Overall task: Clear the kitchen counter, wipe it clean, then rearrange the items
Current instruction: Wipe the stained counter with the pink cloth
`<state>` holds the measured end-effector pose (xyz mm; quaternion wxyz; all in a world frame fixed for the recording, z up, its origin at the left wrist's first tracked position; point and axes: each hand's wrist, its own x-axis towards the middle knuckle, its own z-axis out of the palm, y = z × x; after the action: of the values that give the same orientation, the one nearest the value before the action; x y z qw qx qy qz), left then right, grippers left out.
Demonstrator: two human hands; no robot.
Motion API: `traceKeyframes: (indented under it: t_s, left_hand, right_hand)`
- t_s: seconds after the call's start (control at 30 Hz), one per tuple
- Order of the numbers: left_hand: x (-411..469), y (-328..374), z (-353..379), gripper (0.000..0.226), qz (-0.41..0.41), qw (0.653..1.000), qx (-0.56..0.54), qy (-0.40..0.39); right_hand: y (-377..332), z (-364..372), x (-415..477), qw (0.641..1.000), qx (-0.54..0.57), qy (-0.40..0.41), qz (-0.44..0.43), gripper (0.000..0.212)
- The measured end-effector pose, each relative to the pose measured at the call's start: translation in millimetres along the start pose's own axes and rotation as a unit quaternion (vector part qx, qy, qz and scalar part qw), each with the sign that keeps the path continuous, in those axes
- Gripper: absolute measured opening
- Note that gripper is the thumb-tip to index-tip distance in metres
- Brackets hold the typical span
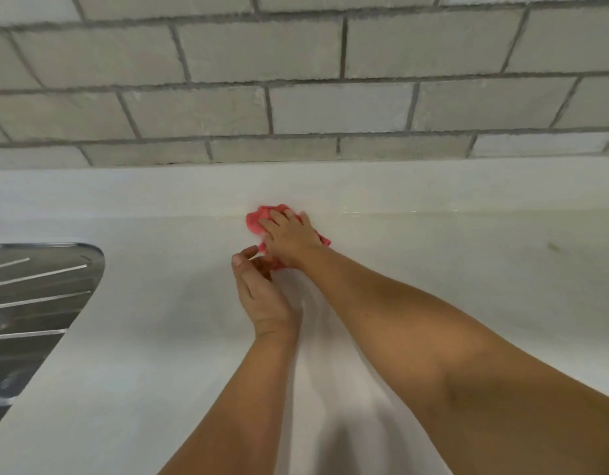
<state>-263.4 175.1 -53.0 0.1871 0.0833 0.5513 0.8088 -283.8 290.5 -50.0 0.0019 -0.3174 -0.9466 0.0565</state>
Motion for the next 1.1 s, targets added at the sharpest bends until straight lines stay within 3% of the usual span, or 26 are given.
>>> traceKeyframes:
  t_s: [0.1,0.2,0.4,0.57,0.67,0.77,0.87,0.97,1.0,1.1]
  left_hand:
    - [1.9,-0.9,-1.1,0.039,0.019,1.0,0.011,-0.004]
    - [6.1,-4.2,-3.7,0.037,0.049,0.997,0.063,-0.022]
    - [9.8,-8.2,-12.6,0.036,0.059,0.987,0.131,-0.065]
    - [-4.1,-7.4,-8.7,0.043,0.113,0.965,0.187,-0.146]
    - [-9.4,-5.5,-5.1,0.042,0.127,0.951,0.224,-0.172]
    - [-11.8,-3.2,-0.9,0.04,0.143,0.932,0.278,-0.18]
    - [-34.1,-2.2,24.3,0.034,0.175,0.899,0.335,-0.223]
    - [-79.6,-14.7,73.1,0.031,0.197,0.859,0.364,-0.301]
    - [-97.0,-22.4,91.6,0.031,0.202,0.842,0.371,-0.336]
    - [-141.9,-48.4,137.2,0.037,0.192,0.784,0.411,-0.424]
  right_hand:
    - [1.7,-3.7,7.9,0.997,0.046,-0.026,-0.051,0.049]
    - [18.2,-3.5,-5.5,0.999,0.05,0.001,-0.019,0.048]
    - [127.1,2.6,-86.3,0.975,0.135,0.064,0.165,0.046]
    - [249.9,-9.6,-204.9,0.924,0.019,0.052,0.379,0.047]
    - [269.8,-15.7,-285.5,0.874,0.031,0.063,0.481,0.05]
    - [241.1,-9.8,-344.5,0.841,0.023,0.093,0.532,0.051]
    - [178.4,-1.4,-363.7,0.853,0.005,0.082,0.516,0.061]
    - [135.1,-1.5,-342.4,0.916,-0.005,0.058,0.398,0.094]
    - [136.4,-3.3,-331.2,0.928,0.007,0.052,0.37,0.096]
    - [187.2,-11.1,-305.4,0.941,0.03,0.04,0.334,0.064]
